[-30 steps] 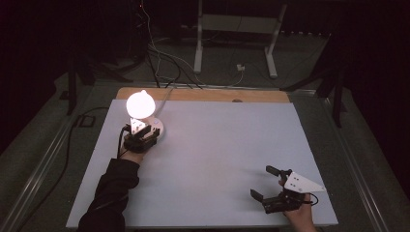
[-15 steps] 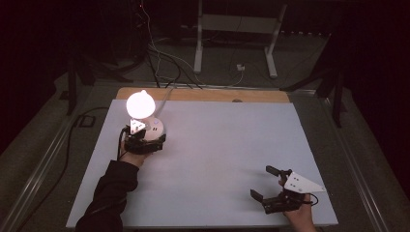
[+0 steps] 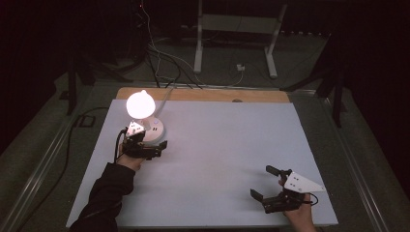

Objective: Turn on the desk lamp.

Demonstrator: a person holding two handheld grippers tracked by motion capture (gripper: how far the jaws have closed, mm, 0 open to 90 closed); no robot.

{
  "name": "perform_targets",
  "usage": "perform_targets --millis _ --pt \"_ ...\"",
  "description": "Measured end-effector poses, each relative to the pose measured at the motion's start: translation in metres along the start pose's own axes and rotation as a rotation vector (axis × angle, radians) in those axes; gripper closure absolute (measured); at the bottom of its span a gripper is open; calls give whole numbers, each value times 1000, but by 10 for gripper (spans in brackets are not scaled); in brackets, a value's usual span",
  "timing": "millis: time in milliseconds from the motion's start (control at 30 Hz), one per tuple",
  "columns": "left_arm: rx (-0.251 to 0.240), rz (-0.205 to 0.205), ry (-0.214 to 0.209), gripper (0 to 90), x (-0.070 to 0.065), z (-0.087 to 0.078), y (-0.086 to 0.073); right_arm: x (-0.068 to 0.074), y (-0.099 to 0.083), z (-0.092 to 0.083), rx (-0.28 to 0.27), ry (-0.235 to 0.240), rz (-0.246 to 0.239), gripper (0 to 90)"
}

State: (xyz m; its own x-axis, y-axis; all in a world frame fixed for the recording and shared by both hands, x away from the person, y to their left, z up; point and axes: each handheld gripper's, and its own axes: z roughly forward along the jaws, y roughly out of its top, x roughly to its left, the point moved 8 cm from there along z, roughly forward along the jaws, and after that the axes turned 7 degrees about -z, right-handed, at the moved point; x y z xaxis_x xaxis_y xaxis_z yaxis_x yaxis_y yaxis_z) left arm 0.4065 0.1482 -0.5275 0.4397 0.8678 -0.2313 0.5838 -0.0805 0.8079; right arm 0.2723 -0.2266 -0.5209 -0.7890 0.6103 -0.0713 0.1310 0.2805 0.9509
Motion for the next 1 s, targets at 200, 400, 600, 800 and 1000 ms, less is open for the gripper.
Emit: perform_targets --millis 200,400,600,800,1000 --pt "-2 22 -52 2 -10 -12 -2 0 0 0 0 1 0 0" --pt "-17 34 -101 2 -18 -21 -6 0 0 -1 -2 0 2 0" --pt "-18 55 -136 3 -26 -32 -12 0 0 0 -3 2 -1 0" --pt "-16 70 -150 3 -33 -41 -20 1 1 -1 -5 3 -1 0" --pt "-8 82 -147 3 -34 -49 -31 1 1 -1 -7 3 0 0"
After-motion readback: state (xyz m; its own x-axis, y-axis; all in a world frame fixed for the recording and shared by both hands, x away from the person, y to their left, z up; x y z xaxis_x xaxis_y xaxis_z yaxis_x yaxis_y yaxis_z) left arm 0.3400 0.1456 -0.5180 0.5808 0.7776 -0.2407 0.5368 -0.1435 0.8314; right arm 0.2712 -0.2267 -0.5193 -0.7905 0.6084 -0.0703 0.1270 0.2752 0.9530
